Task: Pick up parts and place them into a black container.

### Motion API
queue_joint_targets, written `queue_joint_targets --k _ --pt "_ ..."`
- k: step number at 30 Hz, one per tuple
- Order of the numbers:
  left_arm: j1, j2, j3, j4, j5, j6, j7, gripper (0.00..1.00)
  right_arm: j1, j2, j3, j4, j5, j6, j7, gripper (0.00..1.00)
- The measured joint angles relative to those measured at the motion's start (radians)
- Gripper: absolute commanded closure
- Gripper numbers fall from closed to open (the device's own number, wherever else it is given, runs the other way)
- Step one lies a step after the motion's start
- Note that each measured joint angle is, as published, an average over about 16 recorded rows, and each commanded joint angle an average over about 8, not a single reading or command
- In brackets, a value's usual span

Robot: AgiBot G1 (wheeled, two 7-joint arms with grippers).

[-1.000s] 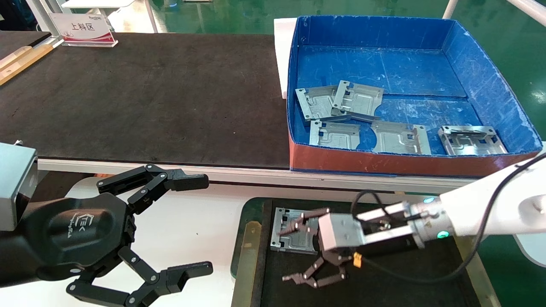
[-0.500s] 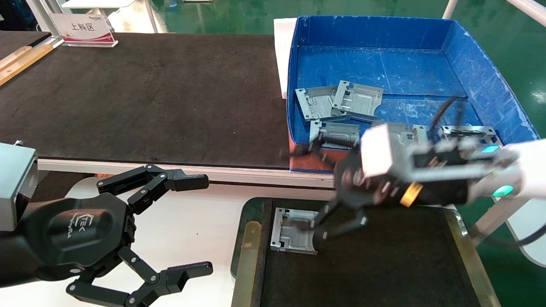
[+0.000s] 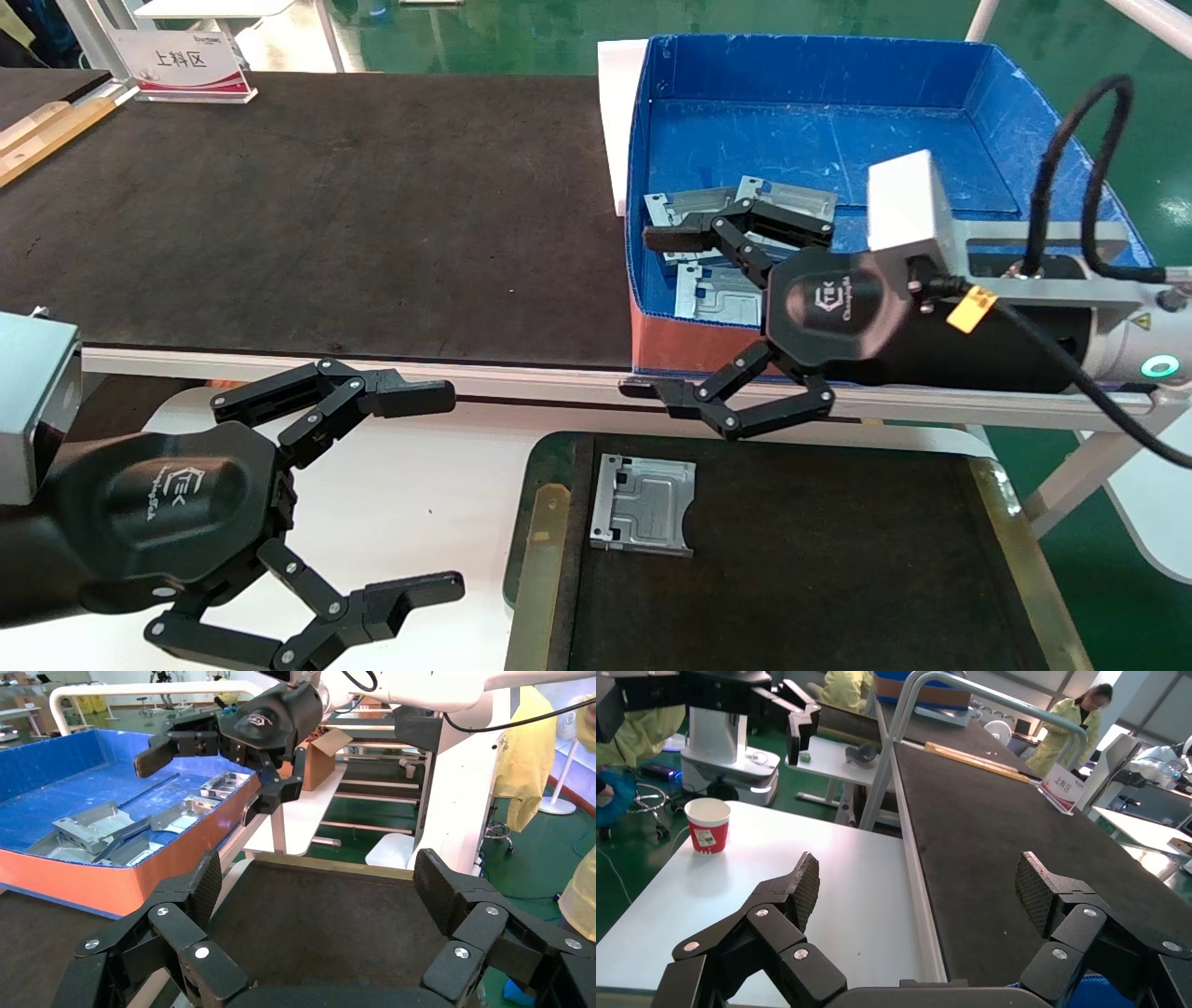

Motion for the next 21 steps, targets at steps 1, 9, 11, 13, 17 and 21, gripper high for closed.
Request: queue_joint_targets --k 1,9,11,13,17,21 --pt "0.000 0.000 0.000 0.000 0.000 0.000 0.000 0.00 -0.004 0.001 0.003 0.005 -0.003 0.001 0.002 0.00" --pt "0.000 0.000 0.000 0.000 0.000 0.000 0.000 0.00 -0.056 0.027 0.051 0.074 -0.011 0.010 0.045 0.00" --pt "0.000 0.000 0.000 0.000 0.000 0.000 0.000 0.00 -0.074 0.036 0.069 0.098 -0.012 0.013 0.061 0.00" --pt "0.000 0.000 0.000 0.000 0.000 0.000 0.000 0.00 -0.093 0.046 0.087 0.123 -0.012 0.016 0.078 0.00" --pt "0.000 0.000 0.000 0.000 0.000 0.000 0.000 0.00 -0.131 0.066 0.123 0.173 -0.014 0.022 0.112 0.00" --pt "0.000 0.000 0.000 0.000 0.000 0.000 0.000 0.00 -0.169 0.086 0.160 0.224 -0.015 0.029 0.147 0.00"
